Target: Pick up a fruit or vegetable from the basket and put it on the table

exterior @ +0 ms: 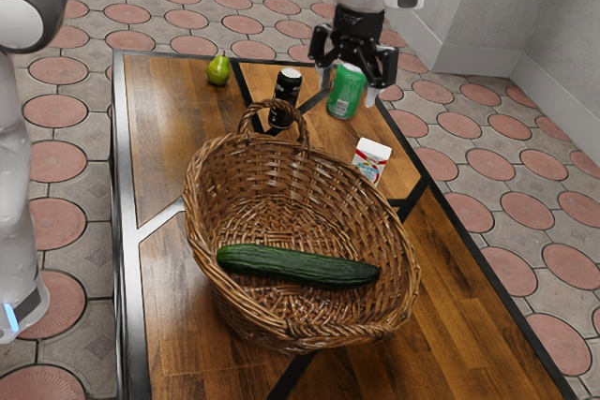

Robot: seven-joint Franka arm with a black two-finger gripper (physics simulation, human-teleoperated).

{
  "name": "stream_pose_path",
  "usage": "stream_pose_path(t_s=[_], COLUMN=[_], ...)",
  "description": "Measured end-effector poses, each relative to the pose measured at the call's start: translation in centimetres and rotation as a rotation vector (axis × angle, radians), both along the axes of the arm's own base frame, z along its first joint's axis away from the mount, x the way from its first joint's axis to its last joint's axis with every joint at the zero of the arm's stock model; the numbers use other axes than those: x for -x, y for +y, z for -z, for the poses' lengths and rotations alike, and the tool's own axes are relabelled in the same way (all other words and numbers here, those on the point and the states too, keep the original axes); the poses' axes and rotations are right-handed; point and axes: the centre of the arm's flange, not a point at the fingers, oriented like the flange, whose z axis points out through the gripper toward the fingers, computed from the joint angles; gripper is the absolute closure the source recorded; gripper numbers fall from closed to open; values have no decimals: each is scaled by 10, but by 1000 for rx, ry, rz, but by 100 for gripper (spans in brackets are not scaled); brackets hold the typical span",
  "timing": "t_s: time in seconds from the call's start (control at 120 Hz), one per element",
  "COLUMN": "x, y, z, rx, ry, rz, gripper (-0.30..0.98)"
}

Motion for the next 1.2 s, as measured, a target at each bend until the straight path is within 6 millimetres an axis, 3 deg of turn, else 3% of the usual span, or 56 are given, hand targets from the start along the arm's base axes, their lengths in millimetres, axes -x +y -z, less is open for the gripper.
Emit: stream_pose_path(t_s=[0.083,0.2,0.267,0.333,0.442,0.592,0.683,0.792,0.85,1.017,1.125,1.2], x=[4,15,21,15,4,-1,12,70,82,78,76,74], y=[-29,-55,-58,-47,-33,-57,-85,-154,-173,-179,-179,-180], z=[0,-7,-14,-8,4,14,20,36,40,54,90,104], rx=[30,52,61,54,42,37,35,47,51,52,57,69], ry=[40,70,71,75,74,46,27,-2,-30,-72,-37,-35], rz=[-170,-376,-439,-417,-262,63,257,553,657,808,875,913], gripper=[0,0,0,0,0,0,0,0,0,0,0,0])
